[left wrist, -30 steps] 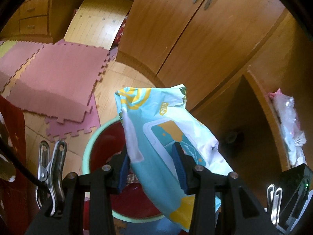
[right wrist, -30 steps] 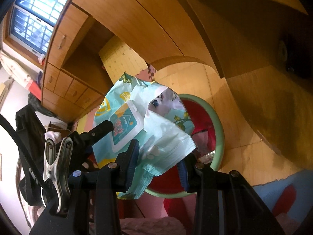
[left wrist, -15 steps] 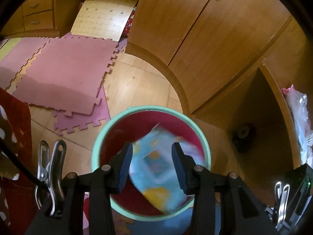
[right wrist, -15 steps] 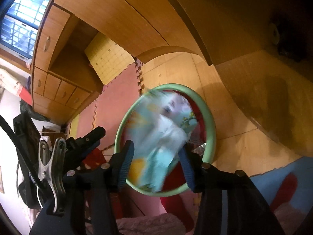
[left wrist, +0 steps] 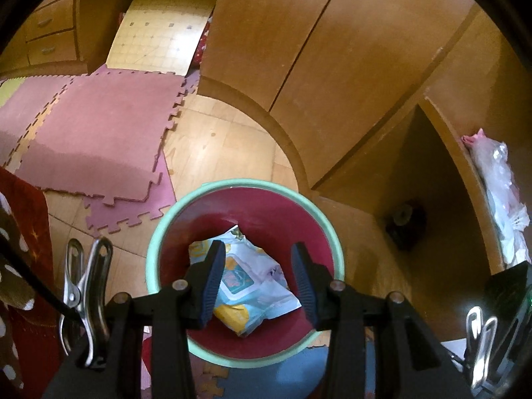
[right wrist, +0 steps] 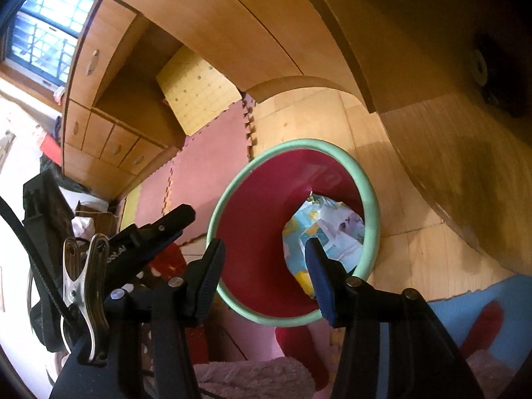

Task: Collect trash
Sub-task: 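Open the left tool to drop the wipes packet into the bucket, then move both tools back up to the shelf with the bags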

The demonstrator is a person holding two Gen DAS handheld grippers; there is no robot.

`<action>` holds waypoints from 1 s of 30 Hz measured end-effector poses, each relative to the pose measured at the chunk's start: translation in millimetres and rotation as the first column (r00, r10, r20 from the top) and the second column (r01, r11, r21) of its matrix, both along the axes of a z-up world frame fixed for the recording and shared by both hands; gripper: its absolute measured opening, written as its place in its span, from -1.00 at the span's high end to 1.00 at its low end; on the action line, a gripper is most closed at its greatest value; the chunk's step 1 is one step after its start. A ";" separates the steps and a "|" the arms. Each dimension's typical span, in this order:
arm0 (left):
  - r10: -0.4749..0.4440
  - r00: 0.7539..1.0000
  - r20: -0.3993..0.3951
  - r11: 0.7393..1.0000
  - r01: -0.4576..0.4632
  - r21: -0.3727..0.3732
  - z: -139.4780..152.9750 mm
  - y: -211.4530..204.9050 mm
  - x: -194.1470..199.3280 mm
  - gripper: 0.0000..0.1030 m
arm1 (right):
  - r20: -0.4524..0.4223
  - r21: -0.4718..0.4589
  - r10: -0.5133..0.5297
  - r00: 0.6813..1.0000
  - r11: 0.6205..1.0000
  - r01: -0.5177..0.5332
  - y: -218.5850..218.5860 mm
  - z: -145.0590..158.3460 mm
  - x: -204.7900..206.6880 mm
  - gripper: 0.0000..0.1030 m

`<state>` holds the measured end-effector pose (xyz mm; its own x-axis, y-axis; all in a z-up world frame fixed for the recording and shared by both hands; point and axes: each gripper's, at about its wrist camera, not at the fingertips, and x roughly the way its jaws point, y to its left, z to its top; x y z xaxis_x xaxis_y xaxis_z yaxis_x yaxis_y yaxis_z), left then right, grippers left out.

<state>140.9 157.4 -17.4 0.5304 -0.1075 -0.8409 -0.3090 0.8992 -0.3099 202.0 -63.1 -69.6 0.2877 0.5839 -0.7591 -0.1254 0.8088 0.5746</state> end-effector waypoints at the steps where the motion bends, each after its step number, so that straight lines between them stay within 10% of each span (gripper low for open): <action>1: -0.007 1.000 0.003 1.000 0.007 0.004 2.2 -1.8 -0.3 0.18 | 0.007 0.000 0.004 1.000 1.000 -0.004 0.2 2.9 -1.3 0.01; 10: -0.090 0.993 0.077 0.996 0.088 0.020 33.1 -25.4 -4.8 0.17 | 0.154 0.007 0.023 0.988 1.000 -0.025 -11.4 55.2 -19.3 0.01; 20: -0.207 0.964 0.169 0.978 0.203 0.042 78.3 -80.5 5.0 0.01 | 0.436 -0.099 0.014 0.900 0.995 0.033 -54.3 136.9 -50.1 0.01; 30: -0.321 0.930 0.182 0.947 0.317 0.050 105.6 -156.8 21.8 -0.09 | 0.494 -0.096 -0.099 0.864 0.981 0.167 -120.1 166.0 -61.4 0.01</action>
